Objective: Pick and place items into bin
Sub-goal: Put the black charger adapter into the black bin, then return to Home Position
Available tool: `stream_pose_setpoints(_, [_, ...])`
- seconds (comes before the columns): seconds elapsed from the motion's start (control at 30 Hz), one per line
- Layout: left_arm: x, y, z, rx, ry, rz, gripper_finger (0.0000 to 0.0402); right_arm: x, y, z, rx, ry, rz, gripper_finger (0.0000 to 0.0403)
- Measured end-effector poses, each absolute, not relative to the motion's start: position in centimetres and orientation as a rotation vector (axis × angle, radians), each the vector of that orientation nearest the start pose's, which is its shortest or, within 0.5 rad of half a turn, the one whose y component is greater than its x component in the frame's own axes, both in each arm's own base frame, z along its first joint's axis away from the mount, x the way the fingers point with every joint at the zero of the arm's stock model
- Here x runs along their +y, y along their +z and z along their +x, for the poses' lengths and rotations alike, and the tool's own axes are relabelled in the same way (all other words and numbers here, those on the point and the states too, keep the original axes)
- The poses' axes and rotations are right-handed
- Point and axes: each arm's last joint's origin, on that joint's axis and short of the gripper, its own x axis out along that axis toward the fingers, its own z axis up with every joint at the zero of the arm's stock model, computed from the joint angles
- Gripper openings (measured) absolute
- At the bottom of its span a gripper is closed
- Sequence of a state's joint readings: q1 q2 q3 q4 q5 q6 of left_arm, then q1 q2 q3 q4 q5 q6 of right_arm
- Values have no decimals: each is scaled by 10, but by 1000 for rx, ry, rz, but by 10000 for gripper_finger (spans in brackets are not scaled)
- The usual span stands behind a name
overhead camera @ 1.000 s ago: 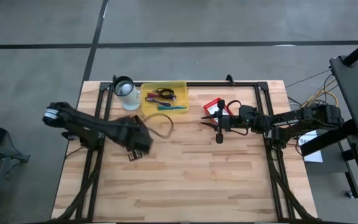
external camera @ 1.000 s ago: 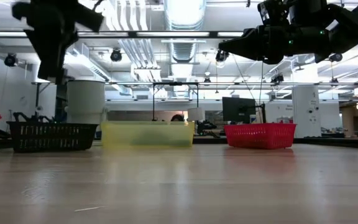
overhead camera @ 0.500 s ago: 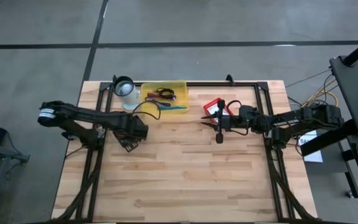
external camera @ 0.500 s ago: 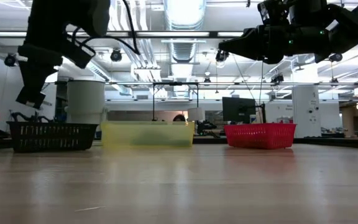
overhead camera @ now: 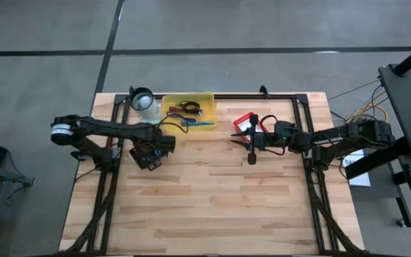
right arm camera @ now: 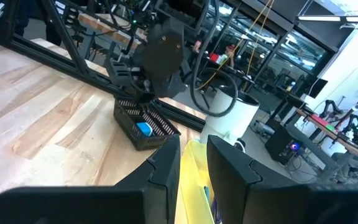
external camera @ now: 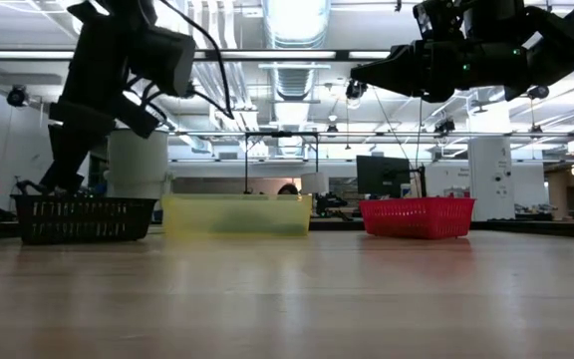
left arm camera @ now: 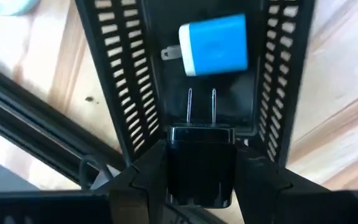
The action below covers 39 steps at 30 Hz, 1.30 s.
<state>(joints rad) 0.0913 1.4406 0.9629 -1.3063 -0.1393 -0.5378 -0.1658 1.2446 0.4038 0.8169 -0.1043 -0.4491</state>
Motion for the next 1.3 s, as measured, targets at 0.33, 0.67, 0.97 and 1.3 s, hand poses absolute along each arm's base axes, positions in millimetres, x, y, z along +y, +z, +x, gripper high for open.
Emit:
stream_pose_setpoints(0.33, [25, 207, 204, 1711, 647, -353, 159, -37, 209, 237, 37, -55, -446, 68])
stream_pose_setpoints(0.67, [25, 212, 205, 1712, 653, -357, 276, -37, 209, 237, 37, -55, -446, 68])
stream_pose_setpoints(0.97, [23, 248, 221, 1465, 618, -309, 232, -37, 209, 237, 36, -55, -452, 68])
stream_pose_setpoints(1.3, [5, 291, 247, 702, 254, 6, 133, -37, 208, 237, 43, -54, -436, 68])
